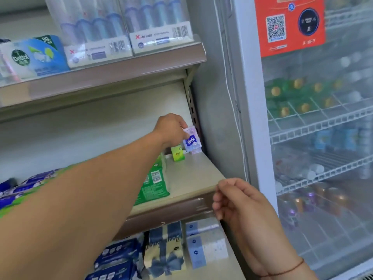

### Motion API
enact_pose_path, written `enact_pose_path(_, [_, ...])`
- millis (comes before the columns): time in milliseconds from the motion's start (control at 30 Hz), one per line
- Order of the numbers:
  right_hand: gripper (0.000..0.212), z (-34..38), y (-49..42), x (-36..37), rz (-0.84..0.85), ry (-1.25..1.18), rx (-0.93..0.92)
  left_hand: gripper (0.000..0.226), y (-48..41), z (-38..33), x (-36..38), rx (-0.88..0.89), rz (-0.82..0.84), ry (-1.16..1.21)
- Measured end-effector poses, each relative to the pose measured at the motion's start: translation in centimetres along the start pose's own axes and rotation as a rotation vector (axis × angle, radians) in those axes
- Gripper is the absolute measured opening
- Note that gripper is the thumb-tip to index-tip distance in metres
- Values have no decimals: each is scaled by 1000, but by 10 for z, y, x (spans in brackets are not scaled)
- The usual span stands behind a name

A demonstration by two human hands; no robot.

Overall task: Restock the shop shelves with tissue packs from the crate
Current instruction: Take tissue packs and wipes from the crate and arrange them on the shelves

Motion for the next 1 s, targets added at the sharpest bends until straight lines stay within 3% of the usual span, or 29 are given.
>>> enact_pose_path(233, [28,-1,-44,-11,11,-114,2,31,-76,25,64,-100,38,-103])
enact_pose_path(467, [24,-10,-71,-18,45,-61,9,37,-128,41,103,-156,-2,-191])
enact_pose_path(733, [28,-15,-82,-38,45,-38,6,20,-160,45,130,-160,-18,-298])
enact_pose_path(1000, [27,-14,-91,-47,32,-70,10,22,-170,53,135,-151,-29,-295])
Point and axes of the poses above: each hand's wrist, its own y-axis away from the middle knuckle, its own x-axis out of the palm, z = x × y, the point moved 2 cm from there along -y, towards the middle knuckle, and after that the axes turned 9 degrees about z, right-handed, at the moved point
